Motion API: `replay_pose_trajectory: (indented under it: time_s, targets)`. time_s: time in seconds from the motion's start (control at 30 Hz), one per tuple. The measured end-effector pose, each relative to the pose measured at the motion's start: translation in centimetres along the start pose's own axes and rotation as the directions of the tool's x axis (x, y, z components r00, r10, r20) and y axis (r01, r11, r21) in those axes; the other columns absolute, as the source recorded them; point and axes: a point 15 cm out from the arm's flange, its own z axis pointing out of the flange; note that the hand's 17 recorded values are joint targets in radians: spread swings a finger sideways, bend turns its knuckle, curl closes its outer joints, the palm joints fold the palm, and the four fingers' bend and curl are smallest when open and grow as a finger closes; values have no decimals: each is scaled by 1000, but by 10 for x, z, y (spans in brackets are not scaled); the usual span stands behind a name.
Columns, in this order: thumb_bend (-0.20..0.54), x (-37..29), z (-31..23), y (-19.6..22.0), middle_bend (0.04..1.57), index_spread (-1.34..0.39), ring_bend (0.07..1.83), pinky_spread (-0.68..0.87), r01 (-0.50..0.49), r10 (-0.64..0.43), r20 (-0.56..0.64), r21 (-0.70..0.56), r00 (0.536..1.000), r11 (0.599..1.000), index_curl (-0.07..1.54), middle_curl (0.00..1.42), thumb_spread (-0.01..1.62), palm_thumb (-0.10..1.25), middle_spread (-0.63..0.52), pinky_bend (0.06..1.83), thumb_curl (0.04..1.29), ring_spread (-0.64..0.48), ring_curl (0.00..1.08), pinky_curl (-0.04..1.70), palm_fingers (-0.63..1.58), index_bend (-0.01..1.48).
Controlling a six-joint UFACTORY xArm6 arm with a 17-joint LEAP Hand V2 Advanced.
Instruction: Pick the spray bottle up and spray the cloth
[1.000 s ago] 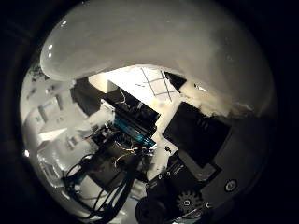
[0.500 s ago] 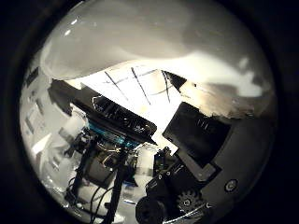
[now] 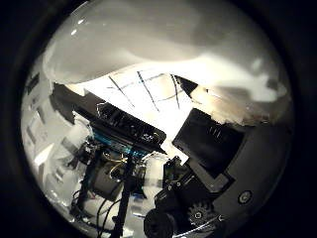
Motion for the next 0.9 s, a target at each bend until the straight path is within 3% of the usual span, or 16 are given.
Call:
replay_pose_trajectory:
  time_s: [0.53, 0.73, 0.9]
  targets:
    - [-15, -3, 0, -2, 1380, -224, 1497, -180, -4, 3, 22, 14, 1000, 1000, 794, 612, 904, 1076, -91, 1022, 772, -166, 598, 1350, 1180, 1112]
    - [-14, -21, -21, 0, 1381, -224, 1497, -180, -25, 8, 176, 94, 984, 995, 795, 612, 906, 1079, -91, 1021, 779, -166, 598, 1360, 1179, 1111]
    - [-14, -38, -56, 1, 1381, -224, 1497, -181, -65, -8, 330, 209, 944, 976, 796, 612, 907, 1078, -96, 1019, 782, -166, 598, 1365, 1180, 1111]
